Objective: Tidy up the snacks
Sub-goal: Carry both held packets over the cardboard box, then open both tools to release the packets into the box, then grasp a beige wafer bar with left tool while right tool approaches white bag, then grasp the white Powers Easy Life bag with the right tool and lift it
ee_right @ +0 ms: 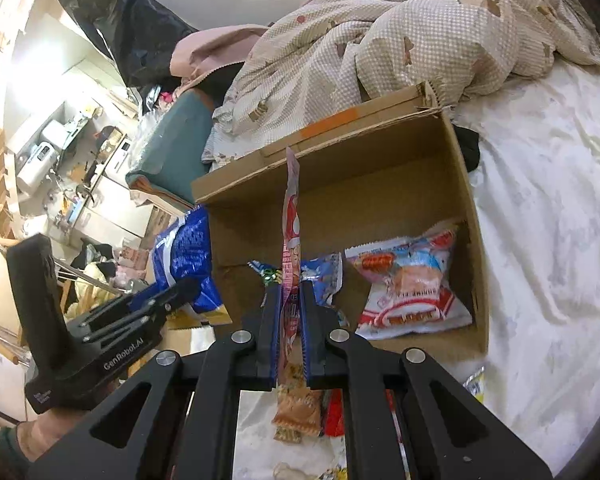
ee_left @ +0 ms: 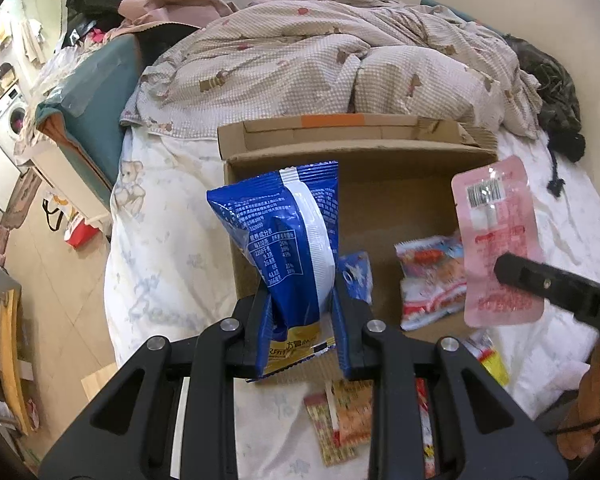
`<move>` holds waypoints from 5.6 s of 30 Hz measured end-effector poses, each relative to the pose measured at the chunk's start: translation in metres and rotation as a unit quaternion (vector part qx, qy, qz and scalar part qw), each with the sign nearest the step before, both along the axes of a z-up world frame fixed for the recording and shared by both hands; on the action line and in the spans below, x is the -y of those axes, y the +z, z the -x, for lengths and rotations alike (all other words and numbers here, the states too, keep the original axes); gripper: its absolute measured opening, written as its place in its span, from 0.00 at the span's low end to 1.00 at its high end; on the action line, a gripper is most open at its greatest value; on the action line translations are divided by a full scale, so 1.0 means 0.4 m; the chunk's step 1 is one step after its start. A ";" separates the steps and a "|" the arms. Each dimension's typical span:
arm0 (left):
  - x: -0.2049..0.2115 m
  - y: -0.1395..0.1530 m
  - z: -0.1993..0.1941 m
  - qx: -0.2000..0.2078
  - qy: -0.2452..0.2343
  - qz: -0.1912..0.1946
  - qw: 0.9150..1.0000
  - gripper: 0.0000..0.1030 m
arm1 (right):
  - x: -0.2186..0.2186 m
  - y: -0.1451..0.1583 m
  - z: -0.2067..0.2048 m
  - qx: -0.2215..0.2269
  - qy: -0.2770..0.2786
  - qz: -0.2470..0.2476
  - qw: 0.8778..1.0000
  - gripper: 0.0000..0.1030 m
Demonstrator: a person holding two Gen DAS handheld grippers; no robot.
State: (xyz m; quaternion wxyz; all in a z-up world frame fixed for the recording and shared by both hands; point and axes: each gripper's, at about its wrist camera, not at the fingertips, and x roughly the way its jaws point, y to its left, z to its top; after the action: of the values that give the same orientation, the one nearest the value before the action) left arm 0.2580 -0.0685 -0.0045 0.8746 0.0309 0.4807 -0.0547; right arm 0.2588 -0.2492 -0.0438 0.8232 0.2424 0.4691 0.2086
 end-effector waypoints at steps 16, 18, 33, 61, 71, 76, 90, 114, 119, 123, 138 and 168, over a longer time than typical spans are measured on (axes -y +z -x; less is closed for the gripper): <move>0.002 -0.071 -0.039 0.009 -0.001 -0.008 1.000 0.22 | -0.006 -0.105 -0.037 -0.019 -0.004 0.001 1.000 0.09; -0.001 -0.073 -0.040 0.008 0.001 -0.003 1.000 0.23 | -0.005 -0.109 -0.038 -0.021 -0.005 -0.003 1.000 0.09; -0.021 -0.049 -0.030 0.024 0.012 0.021 0.999 0.73 | 0.008 -0.108 -0.042 -0.021 -0.033 -0.007 0.999 0.17; -0.075 0.003 0.047 0.062 0.027 0.072 0.995 0.86 | 0.022 -0.023 0.015 0.038 -0.051 0.044 0.997 0.80; -0.101 0.012 0.117 0.054 0.039 0.070 0.995 0.86 | 0.029 0.005 0.098 0.038 -0.046 0.058 0.997 0.81; -0.111 0.007 0.153 0.048 0.038 0.063 0.996 0.86 | 0.029 0.000 0.148 0.028 -0.044 0.061 0.997 0.81; -0.122 -0.021 0.247 0.023 0.042 0.060 0.997 0.86 | 0.052 -0.012 0.265 0.004 -0.055 0.062 0.997 0.81; 0.002 -0.357 0.268 -0.190 -0.001 -0.008 0.982 0.65 | 0.110 -0.096 0.291 -0.072 -0.096 0.054 0.991 0.81; 0.025 -0.418 0.272 -0.217 -0.007 -0.008 0.976 0.39 | 0.116 -0.099 0.284 -0.077 -0.099 0.049 0.991 0.81; 0.000 -0.412 0.289 -0.239 -0.002 0.021 0.971 0.22 | 0.114 -0.102 0.278 -0.079 -0.098 0.054 0.991 0.81; -0.092 -0.408 0.372 -0.260 0.049 -0.003 0.964 0.51 | 0.084 -0.138 0.275 -0.120 -0.070 0.058 0.989 0.81; -0.046 -0.373 0.317 -0.227 0.049 -0.008 0.973 0.22 | -0.185 -0.361 0.327 -0.225 0.061 0.243 0.941 0.58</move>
State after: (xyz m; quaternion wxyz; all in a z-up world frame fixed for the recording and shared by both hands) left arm 0.1313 -0.0501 -0.1539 0.7439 0.0011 0.6682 -0.0129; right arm 0.1279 -0.1751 -0.1883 0.7154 0.0459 0.6928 0.0781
